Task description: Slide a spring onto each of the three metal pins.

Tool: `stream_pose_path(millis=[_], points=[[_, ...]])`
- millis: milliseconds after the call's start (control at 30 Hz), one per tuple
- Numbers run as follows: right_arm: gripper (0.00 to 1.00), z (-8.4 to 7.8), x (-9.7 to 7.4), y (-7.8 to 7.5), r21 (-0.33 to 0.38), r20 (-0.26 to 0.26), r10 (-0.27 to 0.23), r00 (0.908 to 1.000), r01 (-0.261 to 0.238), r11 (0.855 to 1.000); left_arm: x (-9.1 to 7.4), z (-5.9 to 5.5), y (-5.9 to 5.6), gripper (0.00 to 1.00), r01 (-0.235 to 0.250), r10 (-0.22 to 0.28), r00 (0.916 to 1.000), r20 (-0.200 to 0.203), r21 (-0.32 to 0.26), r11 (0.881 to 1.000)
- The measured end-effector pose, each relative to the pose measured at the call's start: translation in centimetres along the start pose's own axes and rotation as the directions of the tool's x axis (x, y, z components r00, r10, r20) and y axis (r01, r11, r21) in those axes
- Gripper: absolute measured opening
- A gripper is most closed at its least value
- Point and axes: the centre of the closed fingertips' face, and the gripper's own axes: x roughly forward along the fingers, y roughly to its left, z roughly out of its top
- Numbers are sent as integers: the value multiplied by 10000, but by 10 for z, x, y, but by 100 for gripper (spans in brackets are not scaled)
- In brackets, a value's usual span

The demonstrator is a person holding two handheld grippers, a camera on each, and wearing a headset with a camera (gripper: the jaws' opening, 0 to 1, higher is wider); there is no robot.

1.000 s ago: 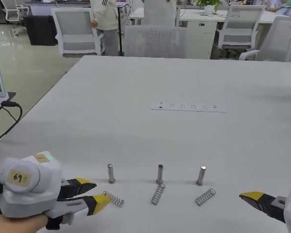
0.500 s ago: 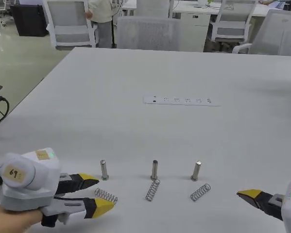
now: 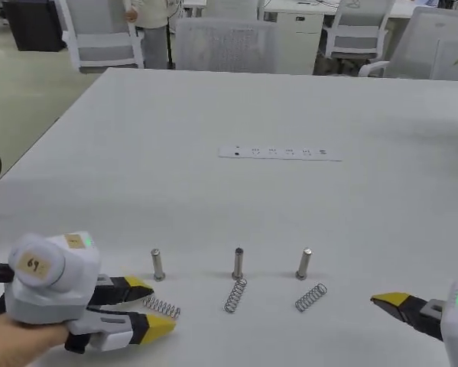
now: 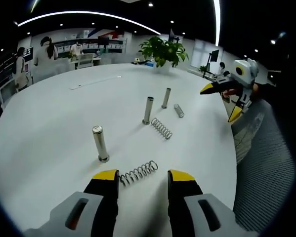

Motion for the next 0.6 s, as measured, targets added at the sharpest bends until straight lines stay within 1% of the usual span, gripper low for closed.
stream_pose_path(millis=[200,300,367,433,533,600], points=[[74,1,0,1,-48,26,54,10000,-54,10000,-6,-12,-6,28,-165,166,9997,-185,55,9998],[74,2,1,2,-121,30,109,9999,-109,9999,-11,-16,-9,25,-259,259,9996,-134,17,9997],[74,2,1,3,-138,45,133,9999,-132,9998,-13,-17,-9,23,-352,352,9993,-138,4,9994],[74,2,1,3,-162,43,147,9999,-146,9998,-16,-18,-10,19,-428,428,9990,-100,-17,9991],[74,3,1,4,-203,46,183,9998,-182,9996,-17,-17,-12,18,-437,437,9990,-39,-34,9990],[74,3,1,4,-191,53,197,9998,-196,9996,-18,-16,-15,15,-429,429,9991,43,127,9990]])
